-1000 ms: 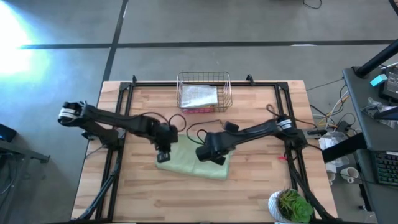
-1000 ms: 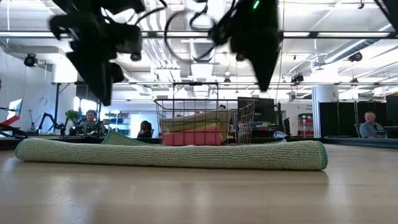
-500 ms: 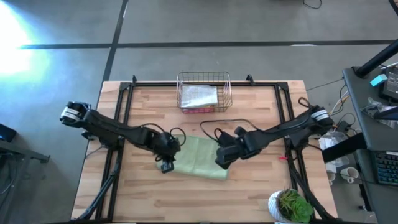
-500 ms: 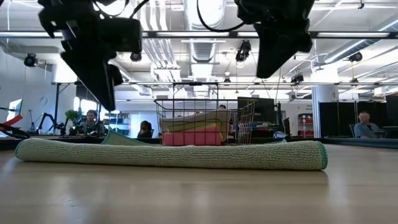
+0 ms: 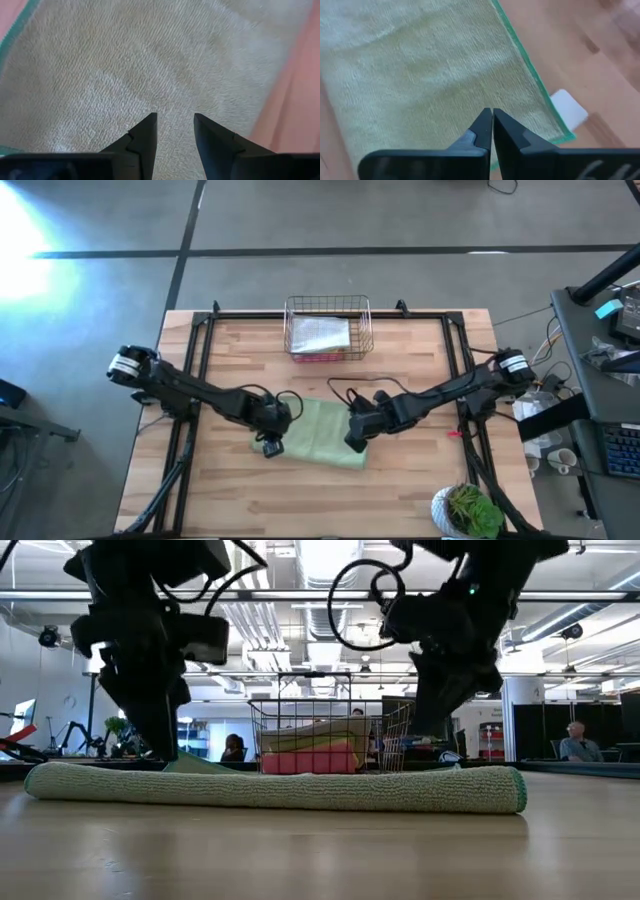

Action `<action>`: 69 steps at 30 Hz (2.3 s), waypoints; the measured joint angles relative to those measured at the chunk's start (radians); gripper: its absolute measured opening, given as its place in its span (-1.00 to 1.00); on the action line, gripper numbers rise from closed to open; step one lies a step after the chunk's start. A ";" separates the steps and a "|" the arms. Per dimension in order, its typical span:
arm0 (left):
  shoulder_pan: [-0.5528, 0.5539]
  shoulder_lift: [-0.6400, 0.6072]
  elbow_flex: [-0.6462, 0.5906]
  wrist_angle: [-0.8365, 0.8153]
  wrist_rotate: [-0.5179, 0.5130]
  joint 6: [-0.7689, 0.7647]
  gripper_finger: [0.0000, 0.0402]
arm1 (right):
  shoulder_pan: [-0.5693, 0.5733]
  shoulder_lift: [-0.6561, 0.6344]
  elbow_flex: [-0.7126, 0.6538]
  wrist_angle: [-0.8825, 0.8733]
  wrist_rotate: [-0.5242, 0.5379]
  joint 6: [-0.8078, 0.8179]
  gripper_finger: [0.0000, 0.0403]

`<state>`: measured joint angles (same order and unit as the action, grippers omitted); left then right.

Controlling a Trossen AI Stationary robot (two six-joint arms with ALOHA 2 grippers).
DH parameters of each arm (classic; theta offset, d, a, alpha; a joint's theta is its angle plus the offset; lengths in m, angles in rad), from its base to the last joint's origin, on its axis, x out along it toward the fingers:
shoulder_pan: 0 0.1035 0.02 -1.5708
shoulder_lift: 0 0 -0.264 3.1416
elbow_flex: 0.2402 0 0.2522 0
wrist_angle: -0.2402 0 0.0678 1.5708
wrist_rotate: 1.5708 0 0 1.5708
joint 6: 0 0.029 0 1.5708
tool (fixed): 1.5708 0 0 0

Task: Fold microfiber towels
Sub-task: Fold the light green microfiber cloth

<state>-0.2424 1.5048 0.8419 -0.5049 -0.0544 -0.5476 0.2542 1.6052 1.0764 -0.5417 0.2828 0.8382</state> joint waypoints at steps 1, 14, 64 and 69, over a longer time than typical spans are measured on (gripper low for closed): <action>0.000 0.009 0.000 0.000 0.000 0.000 -0.44 | -0.005 0.000 -0.013 0.027 0.000 0.000 -0.96; 0.019 0.109 -0.004 0.000 -0.063 0.058 -0.44 | -0.039 0.000 -0.165 0.204 -0.055 0.069 -0.96; -0.085 0.131 0.001 0.611 -0.228 -0.040 -0.44 | 0.095 -0.082 0.296 -0.320 0.193 0.169 -0.96; -0.086 0.215 0.013 0.612 -0.240 -0.084 -0.44 | 0.092 -0.082 0.299 -0.322 0.193 0.109 -0.96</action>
<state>-0.3289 1.7196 0.8548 0.1066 -0.2939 -0.6320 0.3464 1.5230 1.3752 -0.8635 0.4753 0.9474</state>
